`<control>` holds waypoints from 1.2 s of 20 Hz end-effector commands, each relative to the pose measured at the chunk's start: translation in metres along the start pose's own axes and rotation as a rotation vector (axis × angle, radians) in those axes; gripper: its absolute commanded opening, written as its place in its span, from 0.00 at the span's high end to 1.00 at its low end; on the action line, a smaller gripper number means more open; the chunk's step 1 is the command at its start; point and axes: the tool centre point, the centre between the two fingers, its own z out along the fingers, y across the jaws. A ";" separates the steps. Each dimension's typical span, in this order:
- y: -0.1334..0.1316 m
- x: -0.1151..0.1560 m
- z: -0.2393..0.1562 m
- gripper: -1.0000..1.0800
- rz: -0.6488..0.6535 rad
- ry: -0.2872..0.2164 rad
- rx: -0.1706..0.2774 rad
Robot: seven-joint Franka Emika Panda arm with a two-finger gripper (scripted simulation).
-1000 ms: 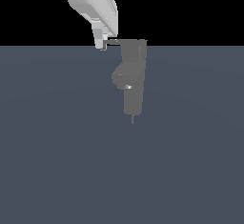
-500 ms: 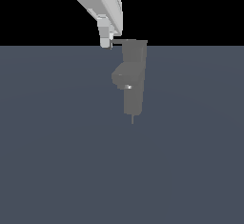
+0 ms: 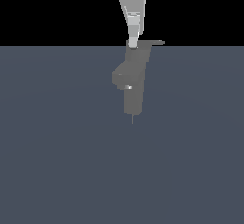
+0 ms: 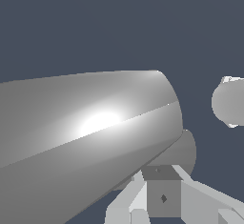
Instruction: Turn on the faucet by rotating a designated handle.
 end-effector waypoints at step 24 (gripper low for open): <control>-0.044 0.084 -0.003 1.00 0.024 -0.004 0.007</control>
